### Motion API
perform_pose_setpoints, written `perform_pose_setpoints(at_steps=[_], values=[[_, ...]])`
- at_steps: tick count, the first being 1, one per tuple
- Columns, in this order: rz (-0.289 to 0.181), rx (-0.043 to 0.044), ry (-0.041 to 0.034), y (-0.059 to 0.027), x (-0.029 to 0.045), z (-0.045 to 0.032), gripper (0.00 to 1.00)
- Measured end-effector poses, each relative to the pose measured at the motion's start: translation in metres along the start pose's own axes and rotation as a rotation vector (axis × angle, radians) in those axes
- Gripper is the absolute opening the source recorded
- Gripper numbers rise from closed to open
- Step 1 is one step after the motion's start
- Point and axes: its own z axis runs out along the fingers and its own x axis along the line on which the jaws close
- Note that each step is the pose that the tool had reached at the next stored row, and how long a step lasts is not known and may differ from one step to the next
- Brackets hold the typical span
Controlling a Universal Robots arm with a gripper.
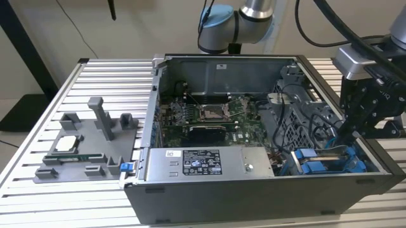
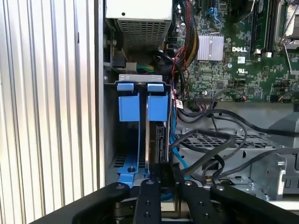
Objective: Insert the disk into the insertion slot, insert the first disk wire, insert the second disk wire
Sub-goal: 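Insert the first disk wire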
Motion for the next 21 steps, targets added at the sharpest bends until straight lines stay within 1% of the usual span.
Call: perform_pose_setpoints(at_steps=[5, 10, 14, 16, 21], values=[[0.002, 0.0013, 0.0022, 0.0005, 0.0004, 0.0087, 0.0], [0.001, 0.0018, 0.0092, 0.0004, 0.0004, 0.0174, 0.0], [0.0, 0.0019, 0.0212, -0.0038, -0.0034, 0.0237, 0.0], [0.0, 0.002, 0.0295, -0.004, -0.0049, 0.0252, 0.0], [-0.001, 0.0004, 0.0386, -0.004, -0.0051, 0.0255, 0.0]])
